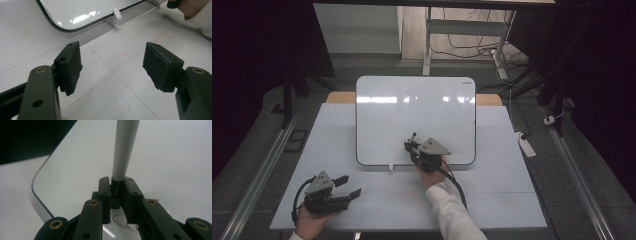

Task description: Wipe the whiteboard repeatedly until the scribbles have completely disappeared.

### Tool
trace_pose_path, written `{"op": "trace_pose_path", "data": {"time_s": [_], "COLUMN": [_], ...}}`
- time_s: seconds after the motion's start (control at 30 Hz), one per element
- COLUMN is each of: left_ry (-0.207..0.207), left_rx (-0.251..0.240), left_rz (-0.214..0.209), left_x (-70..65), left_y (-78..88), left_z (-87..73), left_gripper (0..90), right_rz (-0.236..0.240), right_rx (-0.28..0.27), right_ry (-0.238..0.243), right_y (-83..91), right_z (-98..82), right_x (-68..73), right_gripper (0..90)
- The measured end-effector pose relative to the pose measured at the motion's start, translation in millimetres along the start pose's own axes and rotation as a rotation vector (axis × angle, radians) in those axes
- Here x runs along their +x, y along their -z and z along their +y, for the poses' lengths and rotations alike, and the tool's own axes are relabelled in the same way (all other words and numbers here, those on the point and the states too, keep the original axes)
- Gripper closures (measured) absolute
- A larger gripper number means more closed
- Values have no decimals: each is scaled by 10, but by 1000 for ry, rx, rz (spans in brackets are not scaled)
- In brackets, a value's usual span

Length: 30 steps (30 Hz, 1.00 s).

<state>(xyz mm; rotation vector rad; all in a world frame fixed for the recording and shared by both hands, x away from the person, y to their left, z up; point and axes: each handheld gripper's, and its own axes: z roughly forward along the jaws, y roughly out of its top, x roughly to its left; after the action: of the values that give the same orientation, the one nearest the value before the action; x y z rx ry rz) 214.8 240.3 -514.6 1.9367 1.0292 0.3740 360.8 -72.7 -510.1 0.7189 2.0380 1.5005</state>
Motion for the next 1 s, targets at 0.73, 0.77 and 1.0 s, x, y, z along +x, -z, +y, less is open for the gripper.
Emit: {"op": "trace_pose_path", "data": {"time_s": [0.73, 0.77, 1.0], "left_ry": [2, 2, 1], "left_rx": [-8, -10, -9], "left_rz": [5, 4, 6], "left_x": [-6, -6, -4], "left_y": [19, 19, 18], "left_z": [-5, -4, -4], "left_gripper": [314, 315, 315], "right_rz": [-86, -101, -83], "right_rx": [-39, -53, -70], "right_ry": [-69, -88, -64], "right_y": [230, 246, 167], "right_z": [-45, -38, -10], "right_x": [-280, -334, -314], "right_gripper": [773, 773, 773]}}
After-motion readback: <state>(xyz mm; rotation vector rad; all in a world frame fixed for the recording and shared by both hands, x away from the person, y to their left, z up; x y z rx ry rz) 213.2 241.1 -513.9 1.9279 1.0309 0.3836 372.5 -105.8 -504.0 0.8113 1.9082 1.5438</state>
